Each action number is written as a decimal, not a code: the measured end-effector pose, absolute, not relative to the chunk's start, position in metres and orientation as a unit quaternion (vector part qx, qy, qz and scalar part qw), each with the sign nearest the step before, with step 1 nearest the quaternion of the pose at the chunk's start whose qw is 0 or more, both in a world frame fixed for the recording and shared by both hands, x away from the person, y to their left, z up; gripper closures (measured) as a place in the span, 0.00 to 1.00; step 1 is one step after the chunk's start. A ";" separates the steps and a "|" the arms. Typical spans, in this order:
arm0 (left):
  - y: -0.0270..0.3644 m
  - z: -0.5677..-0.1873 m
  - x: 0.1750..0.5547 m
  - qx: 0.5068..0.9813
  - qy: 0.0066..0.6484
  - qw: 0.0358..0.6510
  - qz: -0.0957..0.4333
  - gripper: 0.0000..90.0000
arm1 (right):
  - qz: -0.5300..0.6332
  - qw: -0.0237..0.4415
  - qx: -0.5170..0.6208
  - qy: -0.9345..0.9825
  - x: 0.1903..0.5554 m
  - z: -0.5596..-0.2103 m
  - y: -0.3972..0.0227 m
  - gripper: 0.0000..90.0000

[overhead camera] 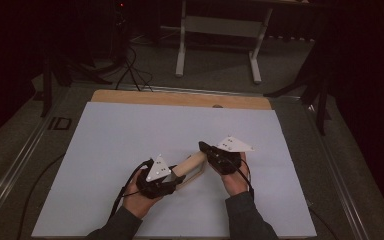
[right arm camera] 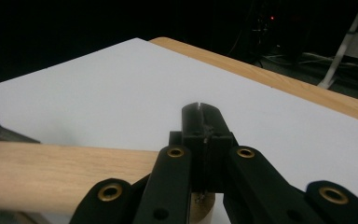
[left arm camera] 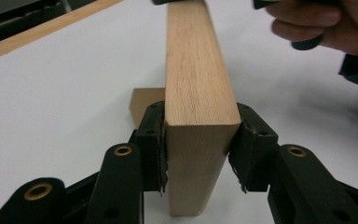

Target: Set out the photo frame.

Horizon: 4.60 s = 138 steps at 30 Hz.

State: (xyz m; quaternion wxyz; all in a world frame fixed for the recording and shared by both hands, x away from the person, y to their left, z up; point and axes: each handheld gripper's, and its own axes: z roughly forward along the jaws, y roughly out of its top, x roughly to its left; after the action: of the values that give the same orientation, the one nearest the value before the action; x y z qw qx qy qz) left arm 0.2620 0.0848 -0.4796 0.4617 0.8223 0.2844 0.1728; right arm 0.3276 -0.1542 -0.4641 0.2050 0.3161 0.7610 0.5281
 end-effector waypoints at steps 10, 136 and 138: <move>0.090 -0.480 0.266 0.814 0.309 0.458 0.180 0.65 | 0.523 0.204 0.320 0.763 0.327 -0.463 -0.156 1.00; 0.119 -0.484 0.300 0.796 0.353 0.459 0.175 0.66 | 0.465 0.151 0.276 0.828 0.325 -0.480 -0.155 0.56; 0.120 -0.485 0.303 0.794 0.355 0.460 0.175 0.66 | 0.461 0.153 0.278 0.829 0.328 -0.480 -0.153 0.56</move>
State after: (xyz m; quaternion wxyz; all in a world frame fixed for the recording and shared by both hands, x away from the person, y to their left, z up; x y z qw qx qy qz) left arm 0.3029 0.1200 -0.4846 0.4605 0.7943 0.3554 0.1754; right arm 0.3275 -0.1531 -0.4804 0.1532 0.2777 0.8285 0.4615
